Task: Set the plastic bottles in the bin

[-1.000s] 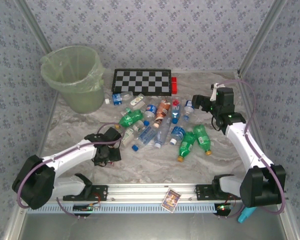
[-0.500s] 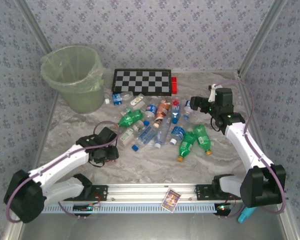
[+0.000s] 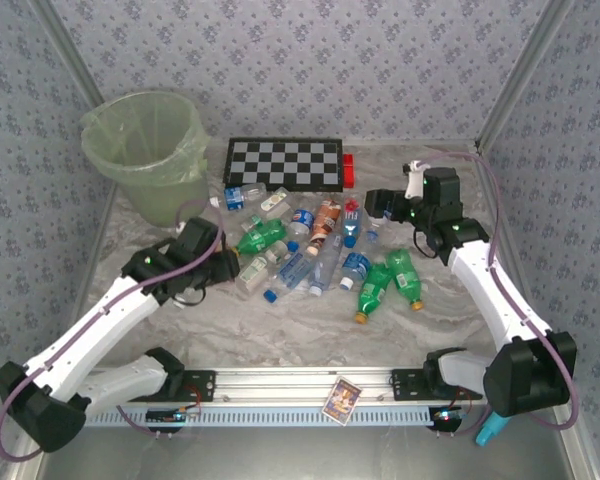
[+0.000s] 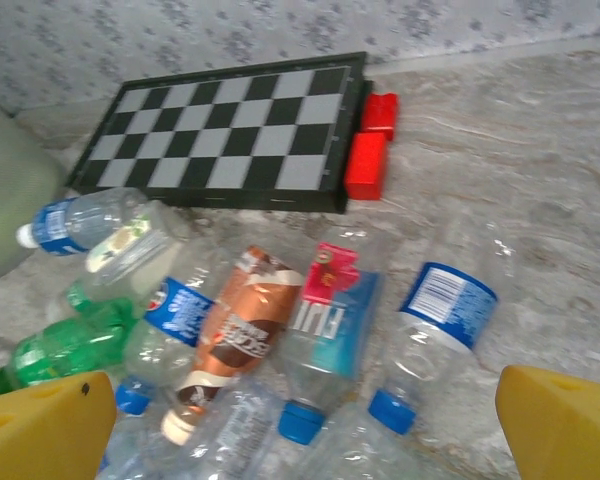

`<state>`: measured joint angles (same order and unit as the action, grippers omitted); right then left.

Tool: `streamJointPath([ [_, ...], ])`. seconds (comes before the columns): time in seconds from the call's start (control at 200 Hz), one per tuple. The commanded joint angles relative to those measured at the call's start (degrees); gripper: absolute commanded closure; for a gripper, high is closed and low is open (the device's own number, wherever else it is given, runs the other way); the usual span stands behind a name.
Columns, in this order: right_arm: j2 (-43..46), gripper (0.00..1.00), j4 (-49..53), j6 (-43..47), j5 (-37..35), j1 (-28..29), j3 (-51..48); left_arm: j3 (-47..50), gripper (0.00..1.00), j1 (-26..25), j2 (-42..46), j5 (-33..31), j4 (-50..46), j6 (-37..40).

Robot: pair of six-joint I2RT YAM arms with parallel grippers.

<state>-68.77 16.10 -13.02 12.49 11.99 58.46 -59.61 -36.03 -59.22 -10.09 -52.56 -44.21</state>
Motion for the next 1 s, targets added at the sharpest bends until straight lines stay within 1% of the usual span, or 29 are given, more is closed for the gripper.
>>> streamJointPath([
  [0.0, 1.78, 0.01, 4.62, 0.59, 2.56, 2.91, 4.41, -8.87, 0.50, 3.57, -4.37, -1.41, -4.33, 6.91],
  [0.085, 2.69, 0.01, 6.68, 1.54, 1.48, 5.94, 6.62, -15.21, 0.50, 6.93, -7.74, 0.26, -5.77, 10.54],
  [0.24, 4.59, 0.01, 8.47, 2.86, -0.71, 10.31, 8.79, -25.32, 0.50, 12.73, -11.98, 2.26, -5.65, 15.93],
  [0.375, 5.23, 0.01, 9.51, 3.08, -1.49, 12.41, 9.40, -33.70, 0.51, 18.79, -15.62, 4.74, -4.89, 18.37],
  [0.4, 5.29, 0.01, 9.53, 3.29, -1.50, 12.83, 11.25, -35.22, 0.51, 19.64, -16.23, 4.84, -4.80, 18.81],
  [0.495, 5.08, 0.01, 10.33, 4.34, -2.70, 14.81, 12.52, -40.40, 0.51, 22.45, -18.74, 4.69, -4.60, 20.59],
  [0.585, 4.63, 0.01, 11.15, 5.39, -3.08, 16.29, 13.49, -44.43, 0.51, 25.45, -20.64, 4.63, -3.80, 20.50],
  [0.685, 3.89, 0.01, 12.73, 6.22, -3.17, 17.16, 15.11, -46.09, 0.51, 28.51, -21.62, 5.80, -0.67, 19.15],
  [0.935, 2.77, 0.01, 14.45, 7.83, -3.21, 18.50, 17.51, -51.78, 0.50, 33.03, -27.01, 8.69, 3.02, 16.70],
  [1.0, 2.81, 0.01, 14.33, 7.90, -3.51, 18.72, 17.73, -55.32, 0.50, 34.33, -29.02, 9.28, 3.34, 15.72],
])
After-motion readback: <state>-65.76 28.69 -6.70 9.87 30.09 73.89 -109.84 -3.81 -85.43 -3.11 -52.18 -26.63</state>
